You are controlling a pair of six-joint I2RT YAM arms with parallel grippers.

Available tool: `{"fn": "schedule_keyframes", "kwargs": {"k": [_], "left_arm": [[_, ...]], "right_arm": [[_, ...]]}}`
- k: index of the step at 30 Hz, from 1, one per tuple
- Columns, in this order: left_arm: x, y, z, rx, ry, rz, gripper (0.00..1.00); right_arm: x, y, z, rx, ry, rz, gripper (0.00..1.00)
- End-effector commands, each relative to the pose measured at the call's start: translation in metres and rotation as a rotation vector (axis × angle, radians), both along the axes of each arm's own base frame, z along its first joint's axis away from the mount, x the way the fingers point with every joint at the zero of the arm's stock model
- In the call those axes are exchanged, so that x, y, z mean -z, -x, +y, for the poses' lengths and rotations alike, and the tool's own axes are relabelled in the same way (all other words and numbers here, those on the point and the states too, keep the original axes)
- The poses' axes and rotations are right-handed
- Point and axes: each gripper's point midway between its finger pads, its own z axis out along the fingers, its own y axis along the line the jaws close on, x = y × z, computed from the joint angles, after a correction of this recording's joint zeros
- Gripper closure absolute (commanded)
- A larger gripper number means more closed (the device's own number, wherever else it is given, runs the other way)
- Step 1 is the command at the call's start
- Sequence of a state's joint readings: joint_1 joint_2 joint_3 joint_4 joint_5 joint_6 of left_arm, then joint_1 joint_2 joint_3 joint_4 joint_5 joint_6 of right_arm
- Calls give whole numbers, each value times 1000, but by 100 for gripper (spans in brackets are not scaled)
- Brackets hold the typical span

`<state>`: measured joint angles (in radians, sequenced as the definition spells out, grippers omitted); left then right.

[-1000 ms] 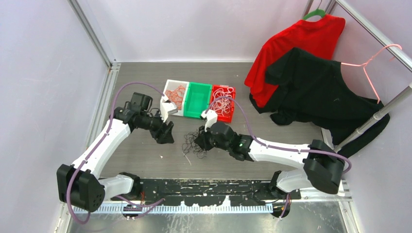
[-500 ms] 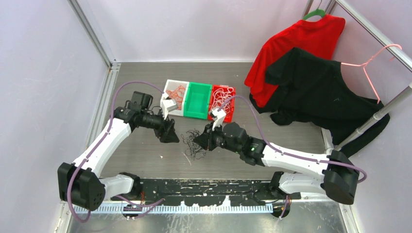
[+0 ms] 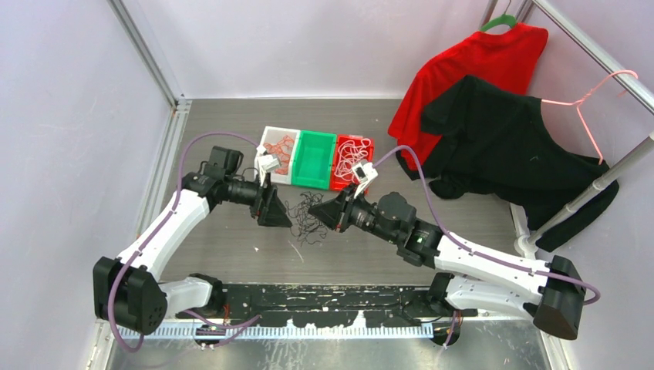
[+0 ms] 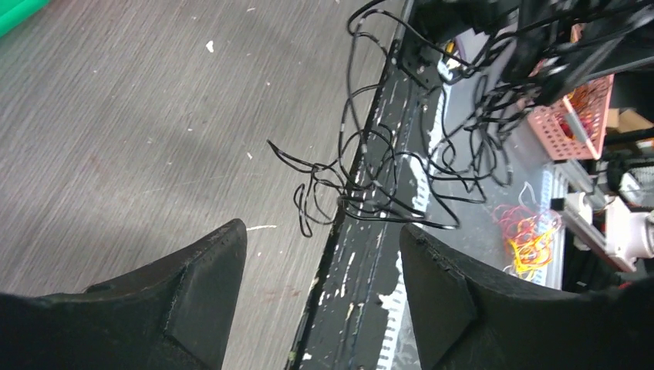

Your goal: Untangle the cables

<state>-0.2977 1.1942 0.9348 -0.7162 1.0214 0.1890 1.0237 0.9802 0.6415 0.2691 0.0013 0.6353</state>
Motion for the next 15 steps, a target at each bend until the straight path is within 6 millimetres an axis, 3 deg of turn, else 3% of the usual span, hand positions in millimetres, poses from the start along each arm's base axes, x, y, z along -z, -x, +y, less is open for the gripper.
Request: {"fn": "schedule_keyframes", "kwargs": {"k": [1, 10, 13, 15], "left_arm": [[-25, 1, -8, 8, 93, -2, 28], [-29, 13, -8, 41, 122, 3, 29], [-32, 7, -7, 25, 111, -18, 36], [-33, 4, -7, 17, 103, -34, 47]], "right_arm": [[-67, 0, -6, 15, -226, -42, 80], [-85, -7, -16, 51, -364, 3, 80], [-83, -7, -12, 36, -374, 31, 80], [-81, -8, -11, 35, -384, 48, 80]]}}
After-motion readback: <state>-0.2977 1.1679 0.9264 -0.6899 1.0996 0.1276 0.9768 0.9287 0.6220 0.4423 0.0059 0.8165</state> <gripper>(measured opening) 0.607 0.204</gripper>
